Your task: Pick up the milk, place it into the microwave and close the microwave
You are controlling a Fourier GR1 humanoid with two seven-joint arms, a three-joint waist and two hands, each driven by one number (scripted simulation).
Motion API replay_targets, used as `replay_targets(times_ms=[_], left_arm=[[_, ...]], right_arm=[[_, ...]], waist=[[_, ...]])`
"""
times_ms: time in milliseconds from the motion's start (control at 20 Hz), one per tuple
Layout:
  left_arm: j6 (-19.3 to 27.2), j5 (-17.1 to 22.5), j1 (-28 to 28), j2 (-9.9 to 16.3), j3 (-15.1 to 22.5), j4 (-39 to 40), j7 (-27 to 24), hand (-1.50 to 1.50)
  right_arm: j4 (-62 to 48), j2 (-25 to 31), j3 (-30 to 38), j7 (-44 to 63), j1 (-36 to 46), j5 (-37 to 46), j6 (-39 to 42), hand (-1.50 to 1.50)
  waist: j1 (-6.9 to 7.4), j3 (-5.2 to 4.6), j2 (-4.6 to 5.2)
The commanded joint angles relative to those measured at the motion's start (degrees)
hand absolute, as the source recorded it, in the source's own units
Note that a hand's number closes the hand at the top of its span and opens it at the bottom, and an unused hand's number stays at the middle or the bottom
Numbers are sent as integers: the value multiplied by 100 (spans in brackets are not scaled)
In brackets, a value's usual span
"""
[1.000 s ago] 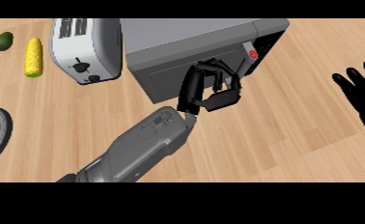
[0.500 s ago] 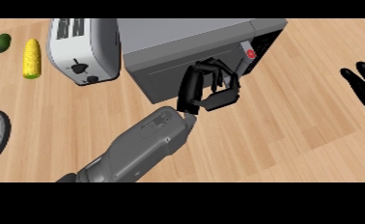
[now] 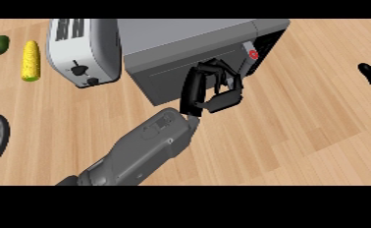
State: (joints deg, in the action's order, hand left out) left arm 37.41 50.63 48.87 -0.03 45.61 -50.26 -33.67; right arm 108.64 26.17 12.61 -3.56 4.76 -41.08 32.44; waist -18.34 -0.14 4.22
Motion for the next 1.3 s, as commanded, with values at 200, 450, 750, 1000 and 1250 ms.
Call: replay_targets(times_ms=[200, 450, 750, 1000, 1250], left_arm=[[-44, 269, 488, 3, -347, 586, -93, 150], [-125, 393, 504, 3, -283, 622, -179, 150], [-157, 494, 536, 3, -204, 688, -306, 150], [-182, 616, 524, 3, -114, 727, -388, 150], [-200, 704, 570, 3, -117, 784, -484, 150]], right_arm=[[-15, 204, 121, 173, 36, -271, 0, -150], [52, 273, 111, 262, 153, -382, -47, -150], [-42, 414, 163, 343, 175, -658, 83, -150], [17, 496, 37, 432, 213, -911, 255, -150], [13, 607, 37, 548, 242, -1089, 242, -150]], waist=[[-86, 2, 75], [-42, -11, 86], [-42, 7, 111], [-23, 8, 108], [-1, -1, 120]])
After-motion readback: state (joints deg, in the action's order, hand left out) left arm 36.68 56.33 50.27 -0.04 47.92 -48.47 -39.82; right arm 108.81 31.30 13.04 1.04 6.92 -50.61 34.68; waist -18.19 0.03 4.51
